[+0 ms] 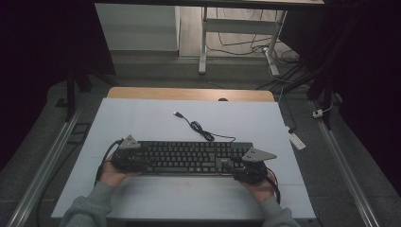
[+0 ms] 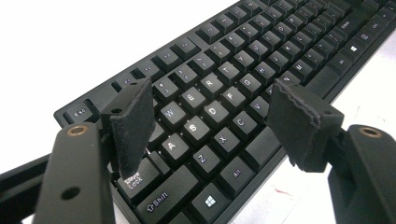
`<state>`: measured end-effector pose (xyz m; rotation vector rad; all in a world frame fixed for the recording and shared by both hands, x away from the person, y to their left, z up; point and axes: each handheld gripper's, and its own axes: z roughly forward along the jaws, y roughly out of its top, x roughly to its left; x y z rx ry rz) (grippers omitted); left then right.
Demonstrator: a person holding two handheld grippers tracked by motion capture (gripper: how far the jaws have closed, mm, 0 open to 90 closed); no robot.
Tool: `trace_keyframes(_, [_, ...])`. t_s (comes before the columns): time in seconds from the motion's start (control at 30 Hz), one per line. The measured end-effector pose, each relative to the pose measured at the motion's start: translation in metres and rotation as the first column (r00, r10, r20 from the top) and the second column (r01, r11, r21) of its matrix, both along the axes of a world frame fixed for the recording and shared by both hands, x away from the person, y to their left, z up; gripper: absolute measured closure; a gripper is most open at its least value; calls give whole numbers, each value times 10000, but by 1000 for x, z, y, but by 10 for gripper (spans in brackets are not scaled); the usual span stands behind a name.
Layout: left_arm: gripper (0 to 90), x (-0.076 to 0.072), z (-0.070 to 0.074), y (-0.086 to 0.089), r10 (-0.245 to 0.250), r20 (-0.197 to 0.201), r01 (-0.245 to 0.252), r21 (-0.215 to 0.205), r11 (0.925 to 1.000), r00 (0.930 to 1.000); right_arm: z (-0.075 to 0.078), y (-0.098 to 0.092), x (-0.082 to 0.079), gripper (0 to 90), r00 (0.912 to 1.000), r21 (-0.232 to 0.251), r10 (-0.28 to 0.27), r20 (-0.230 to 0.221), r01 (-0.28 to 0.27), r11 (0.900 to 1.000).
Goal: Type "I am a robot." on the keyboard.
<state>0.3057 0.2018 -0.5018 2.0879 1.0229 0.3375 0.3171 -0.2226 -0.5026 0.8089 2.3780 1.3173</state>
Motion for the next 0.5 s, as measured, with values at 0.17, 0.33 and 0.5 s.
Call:
trace_keyframes(0.17, [327,-1,1,-2,-51,26,51,-49,10000,10000,0,-1,-1,543,10000,-37,-20,-18,20,10000])
trace_keyframes(0.33, [426,-4,3,-7,-314,112,316,-204,9993,9994,-1,0,0,543,10000,-10,16,9,-16,10000])
trace_keyframes(0.5, [611,-7,4,-12,-660,163,664,-248,9975,9977,-2,1,0,542,10000,-65,23,21,-23,10000])
